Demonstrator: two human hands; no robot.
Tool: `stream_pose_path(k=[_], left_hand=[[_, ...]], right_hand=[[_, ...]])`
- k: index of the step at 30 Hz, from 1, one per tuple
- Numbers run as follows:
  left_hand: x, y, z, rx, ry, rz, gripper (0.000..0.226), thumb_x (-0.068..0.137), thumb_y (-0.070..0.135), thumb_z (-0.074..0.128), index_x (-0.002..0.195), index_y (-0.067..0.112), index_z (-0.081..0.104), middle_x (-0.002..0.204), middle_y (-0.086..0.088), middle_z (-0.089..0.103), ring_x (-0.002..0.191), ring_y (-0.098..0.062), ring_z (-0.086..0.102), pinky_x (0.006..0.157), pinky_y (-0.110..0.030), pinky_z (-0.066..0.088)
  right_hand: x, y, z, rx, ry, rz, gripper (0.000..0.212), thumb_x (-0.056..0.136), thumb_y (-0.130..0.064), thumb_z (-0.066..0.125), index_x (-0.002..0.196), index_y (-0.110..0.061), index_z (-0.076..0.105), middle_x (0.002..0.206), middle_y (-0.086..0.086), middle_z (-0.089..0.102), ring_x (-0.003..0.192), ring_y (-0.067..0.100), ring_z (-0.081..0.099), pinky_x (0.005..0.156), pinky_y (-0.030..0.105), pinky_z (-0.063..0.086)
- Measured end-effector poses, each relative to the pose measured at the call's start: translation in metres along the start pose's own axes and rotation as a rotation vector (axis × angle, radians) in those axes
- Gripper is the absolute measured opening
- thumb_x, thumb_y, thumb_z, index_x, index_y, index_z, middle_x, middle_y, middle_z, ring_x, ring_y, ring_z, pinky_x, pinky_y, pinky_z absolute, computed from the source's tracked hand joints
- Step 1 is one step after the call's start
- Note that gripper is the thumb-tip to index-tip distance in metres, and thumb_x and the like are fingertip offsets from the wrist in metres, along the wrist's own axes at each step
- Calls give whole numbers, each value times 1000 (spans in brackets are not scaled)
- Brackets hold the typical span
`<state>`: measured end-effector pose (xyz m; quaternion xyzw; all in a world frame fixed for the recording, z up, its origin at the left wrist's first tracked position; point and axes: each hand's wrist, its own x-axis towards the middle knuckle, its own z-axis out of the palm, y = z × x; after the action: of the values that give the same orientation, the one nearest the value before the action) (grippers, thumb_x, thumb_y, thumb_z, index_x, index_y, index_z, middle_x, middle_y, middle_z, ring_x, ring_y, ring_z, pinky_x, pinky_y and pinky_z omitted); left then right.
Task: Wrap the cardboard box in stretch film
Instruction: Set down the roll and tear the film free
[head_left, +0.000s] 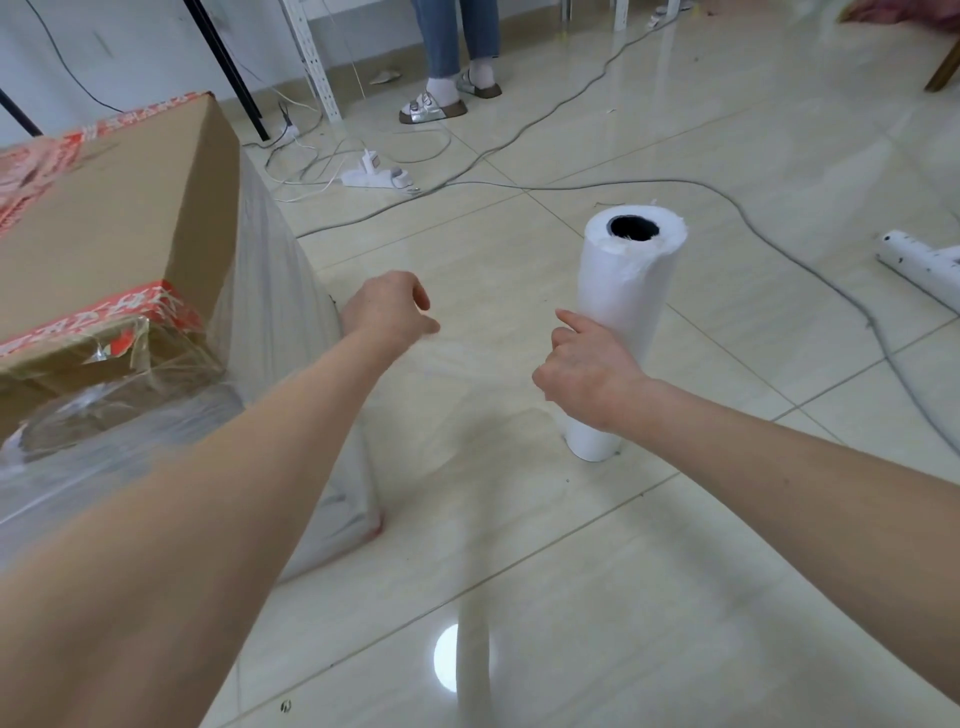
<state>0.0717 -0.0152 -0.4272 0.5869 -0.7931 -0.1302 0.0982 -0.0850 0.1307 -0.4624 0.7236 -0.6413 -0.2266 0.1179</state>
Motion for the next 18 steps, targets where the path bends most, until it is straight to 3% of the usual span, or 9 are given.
stream_pose_path(k=[3, 5, 8, 10, 12, 13, 15, 16, 18], left_hand=[[5, 1, -5, -240, -24, -49, 12, 73, 22, 76, 68, 24, 66, 72, 4, 63, 67, -17, 58, 70, -28, 50], [6, 3, -7, -471, -68, -124, 16, 76, 17, 76, 66, 23, 66, 65, 4, 60, 55, -12, 52, 60, -21, 43], [10, 4, -17, -886, -4, -327, 13, 84, 10, 67, 77, 21, 64, 82, 0, 63, 59, -8, 53, 57, -20, 39], [15, 6, -27, -979, 167, -318, 12, 85, 12, 64, 94, 18, 69, 81, 4, 62, 63, -7, 54, 59, -21, 42], [11, 17, -34, -754, 356, -61, 18, 82, 20, 67, 99, 18, 71, 81, 9, 64, 71, -5, 58, 67, -19, 47], [1, 28, -34, -652, 354, 153, 16, 81, 23, 70, 96, 18, 72, 81, 10, 65, 72, -2, 58, 71, -17, 46], [-26, 47, -22, -392, 130, 559, 15, 77, 30, 76, 88, 20, 74, 81, 12, 66, 74, 0, 55, 72, -15, 42], [-37, 52, -11, -219, 17, 681, 18, 76, 36, 77, 87, 22, 74, 83, 12, 67, 78, -2, 55, 75, -17, 41], [-48, 52, 8, 11, -104, 714, 27, 75, 47, 75, 93, 26, 74, 93, 14, 69, 93, -8, 58, 83, -25, 43]], right_hand=[[0, -1, 3, 98, 43, 21, 22, 97, -20, 44, 118, -18, 49, 93, 3, 67, 112, 23, 49, 118, 35, 9], [1, -1, 2, 135, 60, 15, 26, 98, -20, 42, 123, -22, 45, 93, 2, 67, 112, 23, 49, 118, 35, 9], [0, -2, 1, 61, 23, -14, 27, 92, -12, 45, 109, -26, 61, 95, -1, 66, 112, 22, 49, 119, 38, 6], [0, -2, 4, 19, 7, -18, 28, 90, -10, 47, 104, -28, 64, 95, -2, 66, 111, 21, 49, 120, 37, 4], [1, -2, 5, 28, 10, -5, 27, 92, -13, 47, 105, -29, 64, 97, -3, 67, 112, 20, 49, 119, 37, 4], [2, -2, 4, 44, 11, 4, 26, 94, -15, 46, 106, -29, 64, 99, -3, 67, 113, 20, 49, 118, 36, 4], [2, -2, 1, 66, 19, 11, 25, 97, -19, 43, 109, -29, 63, 104, -3, 67, 116, 19, 48, 118, 35, 5], [2, -2, 1, 64, 22, 11, 25, 98, -21, 43, 111, -29, 62, 106, -3, 67, 118, 18, 48, 118, 35, 5], [-2, -2, 3, 28, 18, -8, 25, 98, -24, 42, 115, -28, 60, 109, -3, 66, 120, 18, 48, 118, 35, 5]])
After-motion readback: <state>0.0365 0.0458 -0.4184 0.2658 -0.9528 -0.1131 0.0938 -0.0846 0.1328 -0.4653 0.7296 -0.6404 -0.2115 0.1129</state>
